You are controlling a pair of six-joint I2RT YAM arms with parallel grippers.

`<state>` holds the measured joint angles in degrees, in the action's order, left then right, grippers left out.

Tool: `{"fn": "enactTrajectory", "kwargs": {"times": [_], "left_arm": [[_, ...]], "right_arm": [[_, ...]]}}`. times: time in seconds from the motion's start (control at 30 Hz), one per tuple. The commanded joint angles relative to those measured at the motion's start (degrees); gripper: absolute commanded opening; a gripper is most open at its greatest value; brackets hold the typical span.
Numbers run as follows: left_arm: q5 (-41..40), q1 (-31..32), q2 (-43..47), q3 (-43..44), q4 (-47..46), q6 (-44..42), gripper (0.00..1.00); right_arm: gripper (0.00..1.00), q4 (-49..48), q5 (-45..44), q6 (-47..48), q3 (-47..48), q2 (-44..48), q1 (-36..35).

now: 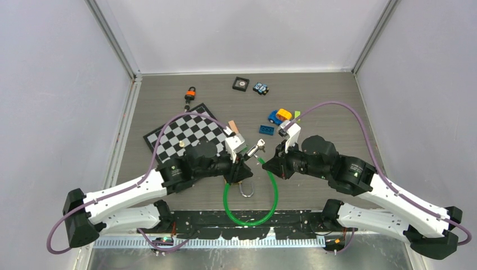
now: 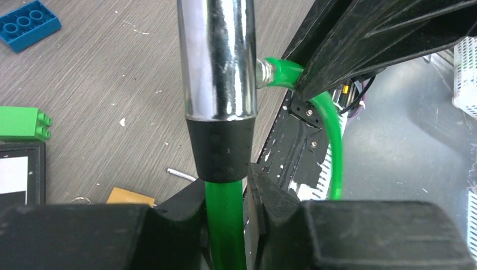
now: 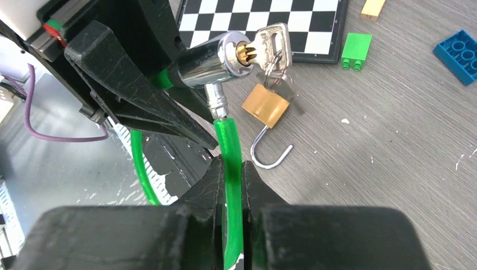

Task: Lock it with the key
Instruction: Lock the lock.

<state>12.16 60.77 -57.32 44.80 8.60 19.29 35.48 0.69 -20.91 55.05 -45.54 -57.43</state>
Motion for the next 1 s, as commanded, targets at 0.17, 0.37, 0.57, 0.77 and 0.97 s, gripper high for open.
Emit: {"fn": "enactTrajectory", "kwargs": {"times": [0.17,0.37,0.57,0.77,0.97], "left_arm": [[-3.6,1.0,6.3,-1.2,-1.5,-1.9,0.40],[-5.3,0.9,6.5,1.5,1.3,-4.3,0.41],[-7.0,1.0,5.7,3.6,3.2,-7.4,0.41],[-9.8,0.9,5.6,5.1,4.7,-10.2,0.41],[-11.5,1.0,6.6,5.5,5.2,-11.8,0.41]], "right_arm": [[0.01,-13.4,0.3,-3.5,0.2,1.7,-0.4],[0.01,-13.5,0.9,-3.7,0.3,0.6,-1.1],[0.01,-13.0,2.7,-3.3,0.8,-0.5,-1.7],[0.01,-12.2,5.2,-2.3,1.0,-1.2,-2.2],[0.01,-11.5,5.4,-1.8,1.2,-1.3,-2.5]]}}
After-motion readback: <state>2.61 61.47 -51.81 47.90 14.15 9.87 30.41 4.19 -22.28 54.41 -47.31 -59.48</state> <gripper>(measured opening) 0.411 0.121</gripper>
